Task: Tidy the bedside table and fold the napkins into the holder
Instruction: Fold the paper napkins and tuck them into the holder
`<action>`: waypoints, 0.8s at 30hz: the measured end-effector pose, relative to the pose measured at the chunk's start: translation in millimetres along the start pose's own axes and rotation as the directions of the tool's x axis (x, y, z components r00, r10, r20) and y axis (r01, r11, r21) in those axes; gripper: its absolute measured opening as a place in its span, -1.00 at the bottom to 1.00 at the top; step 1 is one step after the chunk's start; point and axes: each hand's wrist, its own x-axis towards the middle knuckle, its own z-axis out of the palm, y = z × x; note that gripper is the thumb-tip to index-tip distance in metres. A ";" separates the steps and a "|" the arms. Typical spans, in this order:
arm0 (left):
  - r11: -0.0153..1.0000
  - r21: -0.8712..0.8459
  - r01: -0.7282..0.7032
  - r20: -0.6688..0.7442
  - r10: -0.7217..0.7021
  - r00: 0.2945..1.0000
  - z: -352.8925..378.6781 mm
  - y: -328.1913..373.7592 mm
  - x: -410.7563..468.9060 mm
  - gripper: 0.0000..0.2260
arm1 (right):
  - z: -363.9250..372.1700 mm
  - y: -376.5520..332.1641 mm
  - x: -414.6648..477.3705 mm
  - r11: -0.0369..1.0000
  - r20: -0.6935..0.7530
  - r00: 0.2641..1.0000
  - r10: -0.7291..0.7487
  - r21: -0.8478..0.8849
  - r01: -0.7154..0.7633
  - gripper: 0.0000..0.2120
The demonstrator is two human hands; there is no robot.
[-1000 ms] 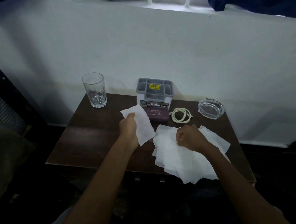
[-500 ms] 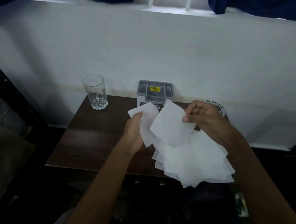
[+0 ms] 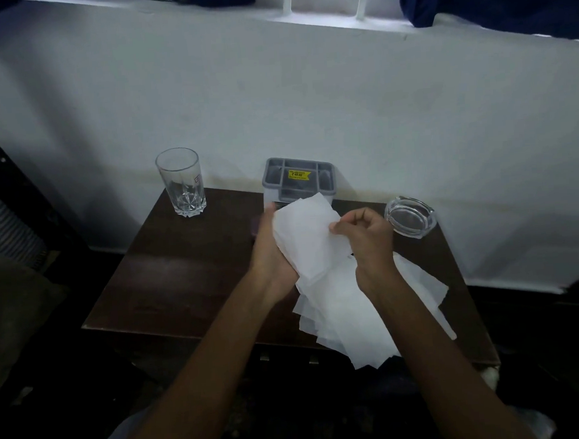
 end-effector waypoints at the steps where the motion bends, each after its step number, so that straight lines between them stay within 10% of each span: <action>1: 1.000 0.026 -0.004 -0.021 0.005 1.000 1.6 -1.7 -0.4 -0.52 | -0.2 -0.1 1.0 1.000 0.011 1.000 -0.012 -0.015 0.012 -0.76; 13: 0.958 0.248 -0.145 -0.261 0.210 0.942 -13.9 17.2 3.4 -0.65 | -27.1 21.9 34.8 0.942 0.081 0.991 -0.110 -0.310 0.130 -0.86; 17: 0.937 0.289 -0.198 -0.324 0.291 0.900 -14.3 24.7 -0.2 -0.68 | -33.1 51.8 44.4 0.627 0.315 0.945 -0.092 -0.719 0.301 -0.85; 24: 0.937 0.292 -0.194 -0.356 0.295 0.887 -13.2 24.9 -2.3 -0.70 | -21.5 75.4 33.4 0.204 0.410 0.898 -0.162 -0.876 0.437 -0.66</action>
